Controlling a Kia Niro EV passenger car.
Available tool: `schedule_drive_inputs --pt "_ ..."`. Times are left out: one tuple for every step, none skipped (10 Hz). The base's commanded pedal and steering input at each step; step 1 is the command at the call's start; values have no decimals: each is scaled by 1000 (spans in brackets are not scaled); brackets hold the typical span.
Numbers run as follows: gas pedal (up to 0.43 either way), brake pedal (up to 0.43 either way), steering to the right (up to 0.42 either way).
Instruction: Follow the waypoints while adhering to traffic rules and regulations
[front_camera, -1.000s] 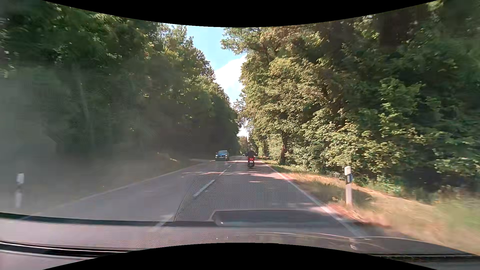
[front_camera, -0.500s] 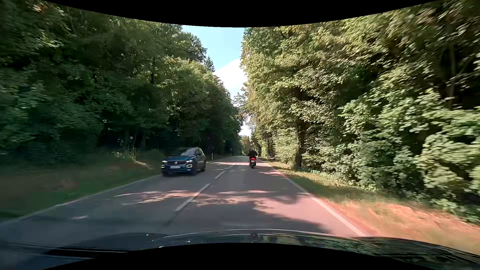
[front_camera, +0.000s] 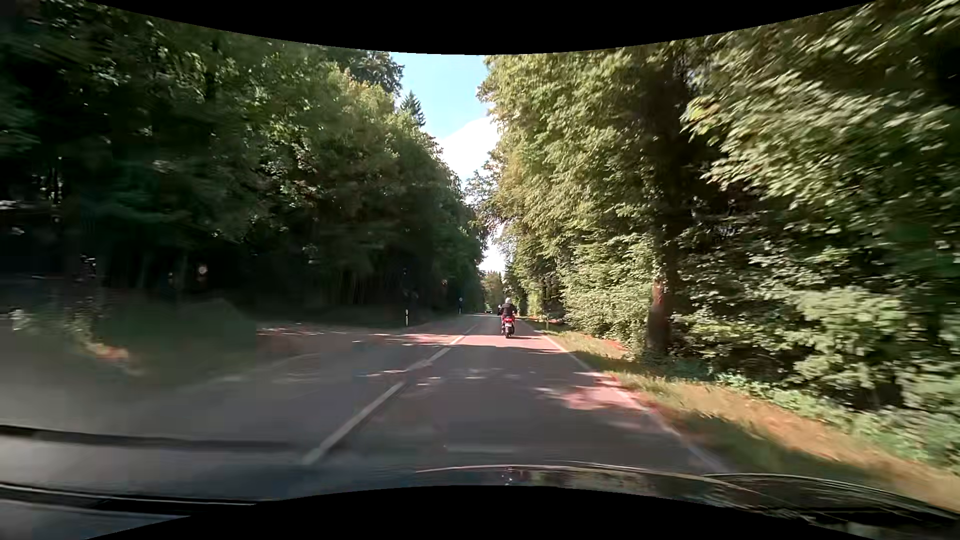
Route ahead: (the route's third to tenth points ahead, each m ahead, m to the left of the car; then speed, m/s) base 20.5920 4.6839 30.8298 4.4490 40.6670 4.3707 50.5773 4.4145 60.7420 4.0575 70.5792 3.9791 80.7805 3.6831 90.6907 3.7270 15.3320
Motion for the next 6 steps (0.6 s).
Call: schedule_drive_inputs --pt "150 12 -1" --pt "150 12 -1" --pt "150 12 0" --pt "150 12 1" --pt "150 12 2" --pt "157 12 3"
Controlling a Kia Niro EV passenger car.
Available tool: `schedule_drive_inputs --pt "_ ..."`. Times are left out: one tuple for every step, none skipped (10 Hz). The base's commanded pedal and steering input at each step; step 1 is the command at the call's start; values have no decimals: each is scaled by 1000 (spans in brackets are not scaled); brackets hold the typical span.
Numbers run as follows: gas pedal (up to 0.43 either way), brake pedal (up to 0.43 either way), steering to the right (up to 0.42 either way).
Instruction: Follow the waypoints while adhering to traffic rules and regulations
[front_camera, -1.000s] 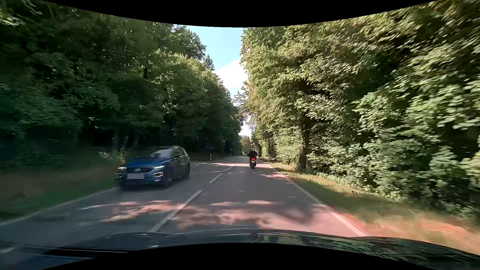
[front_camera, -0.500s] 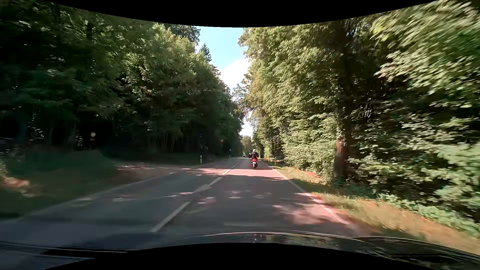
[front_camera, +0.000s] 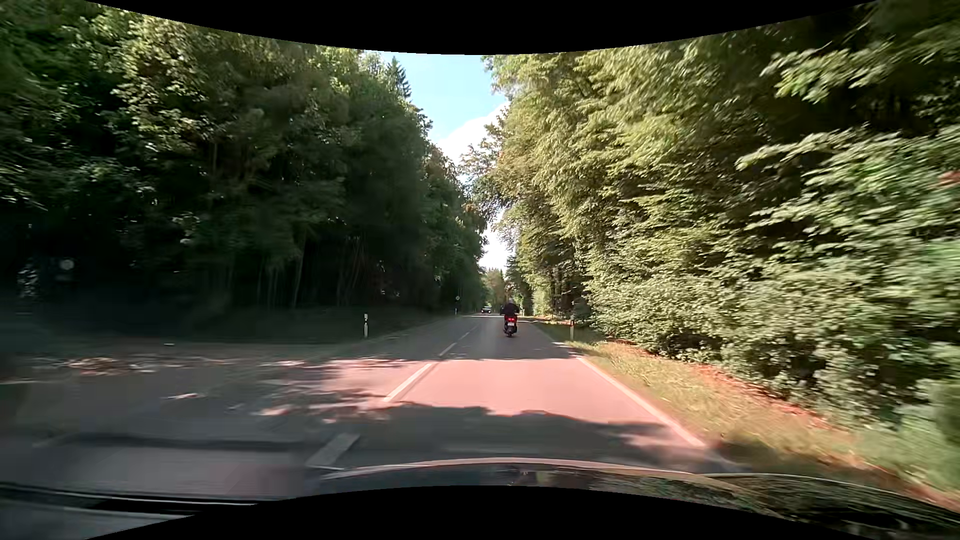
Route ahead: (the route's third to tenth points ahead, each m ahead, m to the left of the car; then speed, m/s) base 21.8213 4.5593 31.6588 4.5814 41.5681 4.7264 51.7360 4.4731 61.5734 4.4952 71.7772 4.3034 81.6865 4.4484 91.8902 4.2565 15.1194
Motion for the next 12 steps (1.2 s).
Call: schedule_drive_inputs --pt "157 12 3" --pt "157 12 3" --pt "157 12 3" --pt "177 12 3" --pt "189 12 3" --pt "189 12 3" --pt "209 12 6" --pt "209 12 7" --pt "220 12 7" --pt "228 12 6" --pt "228 12 6" --pt "228 12 5"
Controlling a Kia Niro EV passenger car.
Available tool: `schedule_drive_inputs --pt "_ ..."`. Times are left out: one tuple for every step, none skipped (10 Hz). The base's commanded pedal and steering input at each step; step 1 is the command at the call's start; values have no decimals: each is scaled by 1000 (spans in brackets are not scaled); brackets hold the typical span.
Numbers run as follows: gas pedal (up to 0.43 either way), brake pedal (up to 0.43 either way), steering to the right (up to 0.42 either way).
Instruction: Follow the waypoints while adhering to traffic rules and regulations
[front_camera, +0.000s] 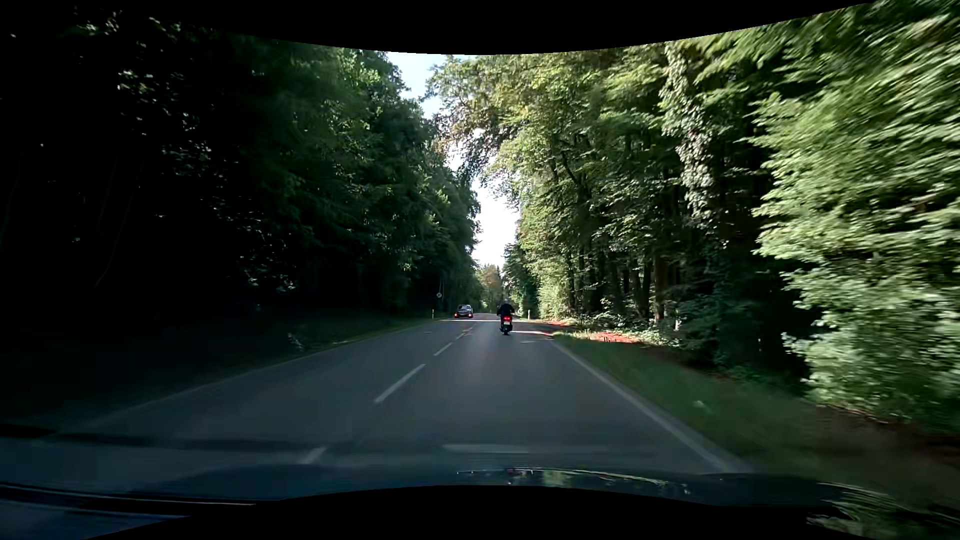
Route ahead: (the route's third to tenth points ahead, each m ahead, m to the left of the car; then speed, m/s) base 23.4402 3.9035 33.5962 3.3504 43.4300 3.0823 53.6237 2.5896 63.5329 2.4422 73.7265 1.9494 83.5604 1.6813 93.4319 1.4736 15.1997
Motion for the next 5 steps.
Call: schedule_drive_inputs --pt "228 12 4" --pt "228 12 3" --pt "228 12 2" --pt "228 12 0" --pt "228 12 0"
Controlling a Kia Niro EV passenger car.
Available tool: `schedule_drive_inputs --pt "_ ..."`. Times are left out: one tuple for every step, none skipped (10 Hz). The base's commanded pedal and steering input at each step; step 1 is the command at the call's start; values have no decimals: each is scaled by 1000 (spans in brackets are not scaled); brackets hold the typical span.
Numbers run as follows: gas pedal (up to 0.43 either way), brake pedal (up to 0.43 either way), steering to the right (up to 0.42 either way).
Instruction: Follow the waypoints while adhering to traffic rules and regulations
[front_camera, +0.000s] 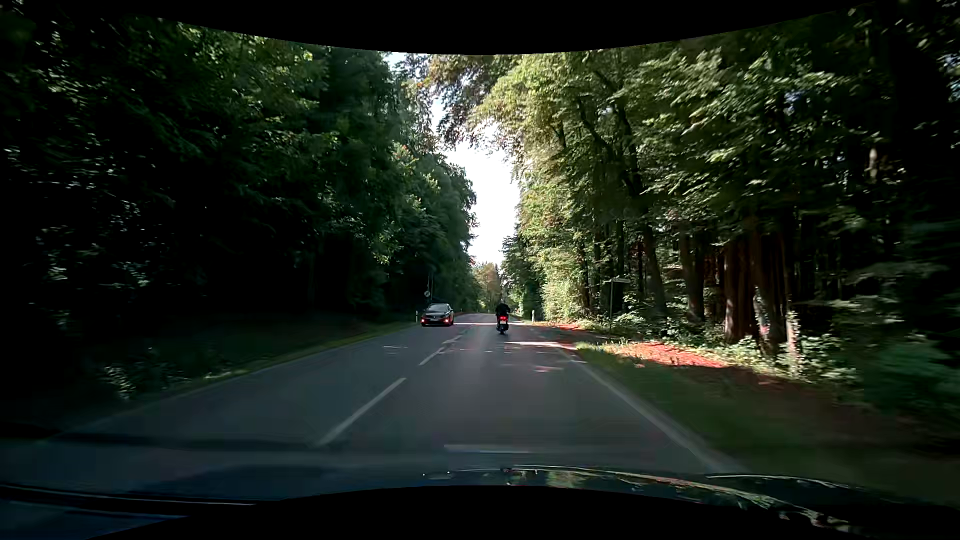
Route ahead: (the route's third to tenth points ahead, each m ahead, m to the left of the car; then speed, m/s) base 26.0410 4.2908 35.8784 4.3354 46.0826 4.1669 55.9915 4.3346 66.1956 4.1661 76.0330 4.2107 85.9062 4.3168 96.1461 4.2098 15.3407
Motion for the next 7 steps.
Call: schedule_drive_inputs --pt "228 12 -2" --pt "228 12 -3" --pt "228 12 -3" --pt "220 12 -3" --pt "220 12 -3" --pt "197 12 -3" --pt "169 12 -3"
